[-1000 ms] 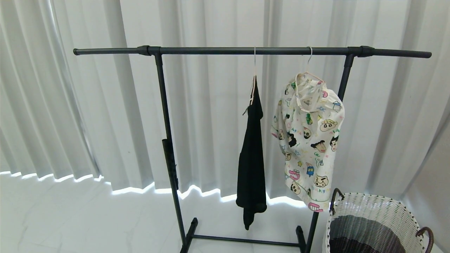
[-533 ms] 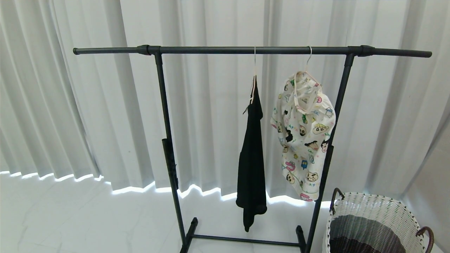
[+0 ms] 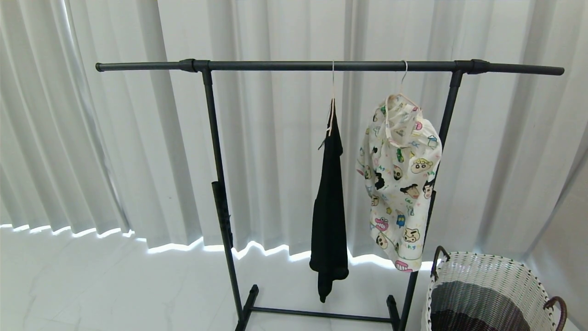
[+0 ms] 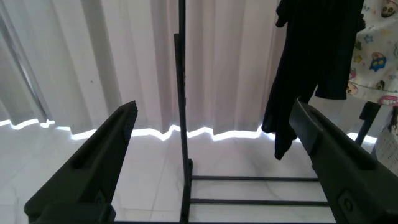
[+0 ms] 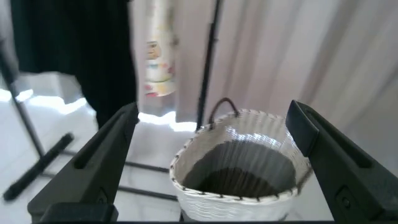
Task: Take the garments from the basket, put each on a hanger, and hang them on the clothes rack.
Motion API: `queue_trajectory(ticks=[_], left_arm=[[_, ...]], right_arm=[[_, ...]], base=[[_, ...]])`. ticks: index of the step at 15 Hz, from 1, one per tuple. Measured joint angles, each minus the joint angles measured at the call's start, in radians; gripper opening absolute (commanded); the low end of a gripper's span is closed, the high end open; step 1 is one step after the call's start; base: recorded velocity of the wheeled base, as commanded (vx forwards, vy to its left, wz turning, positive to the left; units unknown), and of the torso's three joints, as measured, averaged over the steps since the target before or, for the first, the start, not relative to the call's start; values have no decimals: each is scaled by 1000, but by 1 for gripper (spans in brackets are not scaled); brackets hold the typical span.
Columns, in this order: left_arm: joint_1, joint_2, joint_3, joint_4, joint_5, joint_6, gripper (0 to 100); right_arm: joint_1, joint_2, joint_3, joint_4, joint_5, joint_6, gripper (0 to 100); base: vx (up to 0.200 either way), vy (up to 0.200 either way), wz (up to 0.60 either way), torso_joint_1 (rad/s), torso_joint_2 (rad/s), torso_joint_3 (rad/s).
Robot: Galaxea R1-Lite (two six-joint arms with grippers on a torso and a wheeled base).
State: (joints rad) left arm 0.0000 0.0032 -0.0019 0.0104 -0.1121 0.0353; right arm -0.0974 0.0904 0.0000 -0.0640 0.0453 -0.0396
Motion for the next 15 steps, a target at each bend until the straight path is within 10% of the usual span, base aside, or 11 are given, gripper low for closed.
queue_trajectory(ticks=[2, 15], left_arm=[[0, -1, 0, 0, 0, 0, 100], [0, -3, 0, 0, 0, 0, 100]], right_arm=[[1, 0, 0, 12, -169, 21, 100], [154, -8, -3, 70, -24, 57, 100]], base=[[0, 0, 0, 0, 0, 0], [0, 0, 0, 0, 0, 0]])
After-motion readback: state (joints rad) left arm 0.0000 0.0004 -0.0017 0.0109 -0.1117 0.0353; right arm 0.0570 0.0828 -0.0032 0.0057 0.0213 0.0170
